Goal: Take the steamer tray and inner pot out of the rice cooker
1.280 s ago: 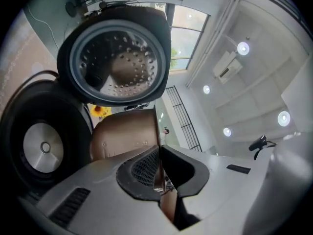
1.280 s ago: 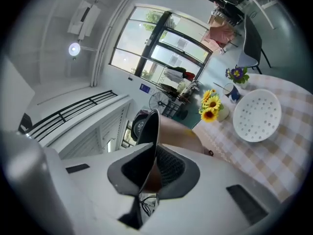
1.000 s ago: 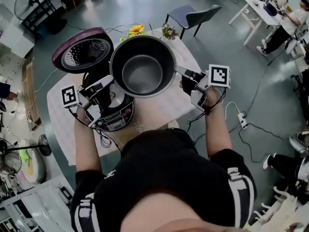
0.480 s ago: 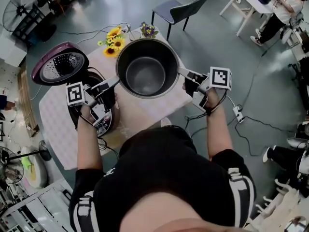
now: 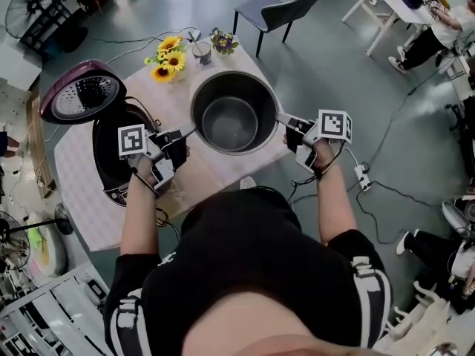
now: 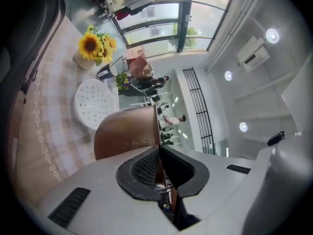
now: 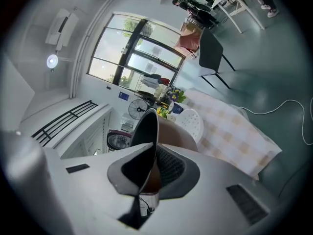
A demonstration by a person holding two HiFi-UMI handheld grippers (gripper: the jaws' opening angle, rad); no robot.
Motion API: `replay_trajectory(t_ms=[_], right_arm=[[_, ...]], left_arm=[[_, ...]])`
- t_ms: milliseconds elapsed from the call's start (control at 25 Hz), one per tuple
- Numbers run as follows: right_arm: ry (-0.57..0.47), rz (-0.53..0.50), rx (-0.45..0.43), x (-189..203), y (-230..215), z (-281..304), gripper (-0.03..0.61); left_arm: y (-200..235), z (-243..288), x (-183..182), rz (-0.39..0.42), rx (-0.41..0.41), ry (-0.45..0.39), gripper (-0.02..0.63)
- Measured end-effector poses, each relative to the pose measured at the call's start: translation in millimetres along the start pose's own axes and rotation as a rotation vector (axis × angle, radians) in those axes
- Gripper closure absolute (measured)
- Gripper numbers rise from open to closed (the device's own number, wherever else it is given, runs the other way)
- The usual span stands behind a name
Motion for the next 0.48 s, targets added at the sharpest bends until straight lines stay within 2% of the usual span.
replay_trajectory(t_ms=[200,480], right_arm=[[0.055,0.06,0.062,20.2,-28.9,3.5,0.563],[0.129,0.05,0.129,40.2,-56.7,15.9,0.563]], left_arm=[[34.8,5.2,17.7,-0.043,-0.079,0.009,0.6],[88.0,6.4,34.9,-0.091,-0.224,0.002,0.6]])
Point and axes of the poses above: the fingertips, and each gripper's own axes: z forward along the fingers, y to its left, x out of its underside, the point moved 2 cm from there along -z, backward along the fingers, and after that the axes turned 4 degrees about -z, right-handed, at the moved point
